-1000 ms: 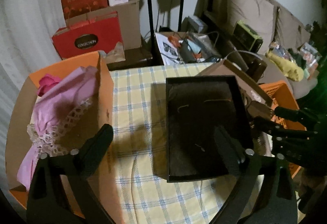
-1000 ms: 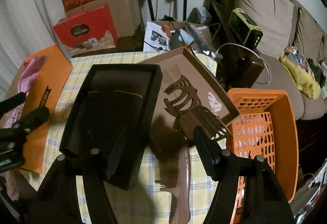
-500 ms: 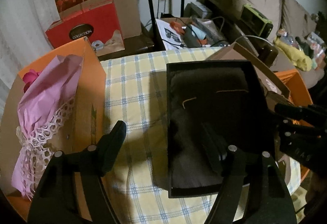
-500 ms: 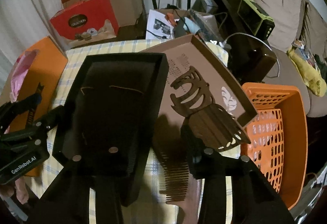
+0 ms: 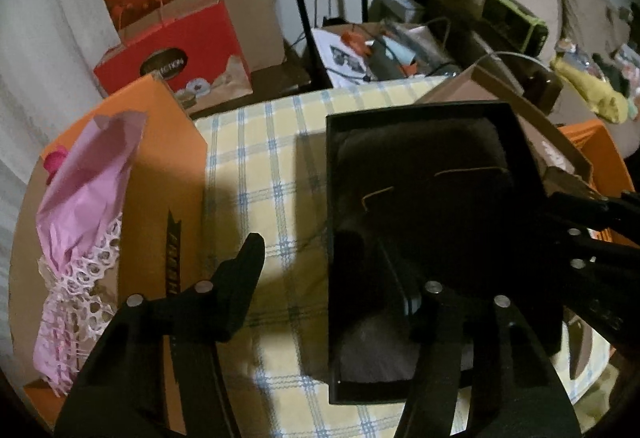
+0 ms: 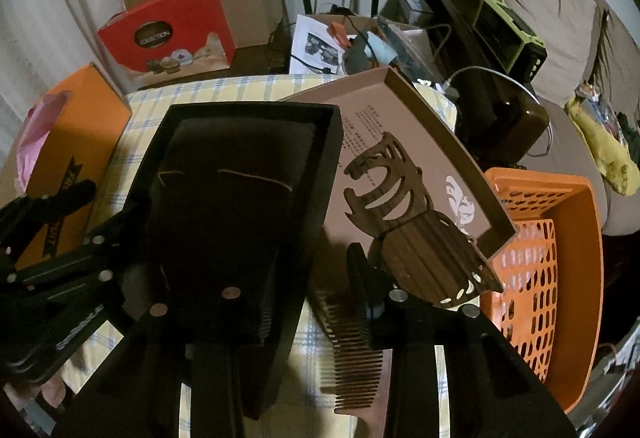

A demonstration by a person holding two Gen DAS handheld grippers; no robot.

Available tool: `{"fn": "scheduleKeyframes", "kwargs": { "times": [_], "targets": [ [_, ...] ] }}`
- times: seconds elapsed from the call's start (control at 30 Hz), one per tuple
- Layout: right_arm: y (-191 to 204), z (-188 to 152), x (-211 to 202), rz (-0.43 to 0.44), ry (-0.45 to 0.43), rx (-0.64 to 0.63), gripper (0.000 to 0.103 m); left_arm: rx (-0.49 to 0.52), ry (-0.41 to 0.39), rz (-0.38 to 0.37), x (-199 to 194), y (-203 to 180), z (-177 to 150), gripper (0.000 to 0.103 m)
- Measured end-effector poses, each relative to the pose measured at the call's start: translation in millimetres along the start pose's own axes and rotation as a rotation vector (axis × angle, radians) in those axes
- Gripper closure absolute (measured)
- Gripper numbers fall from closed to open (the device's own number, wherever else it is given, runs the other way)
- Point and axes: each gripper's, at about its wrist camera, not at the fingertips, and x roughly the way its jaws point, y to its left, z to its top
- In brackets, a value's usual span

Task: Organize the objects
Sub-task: 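Grasp the black tray edge with the left gripper while the right gripper grasps it too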

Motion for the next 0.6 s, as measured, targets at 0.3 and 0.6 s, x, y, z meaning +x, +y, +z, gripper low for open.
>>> {"fn": "scheduleKeyframes", "kwargs": {
  "times": [0.3,0.6],
  "targets": [
    [6,6,3,0.005,0.003,-0.014,0.079,-0.089,0.052,-0.099,17,16,-1,0.058],
    [-2,7,3,0.096,0.018,0.046,0.089,-0.097,0.064,-0.167,16,17,0,0.087]
  ]
}}
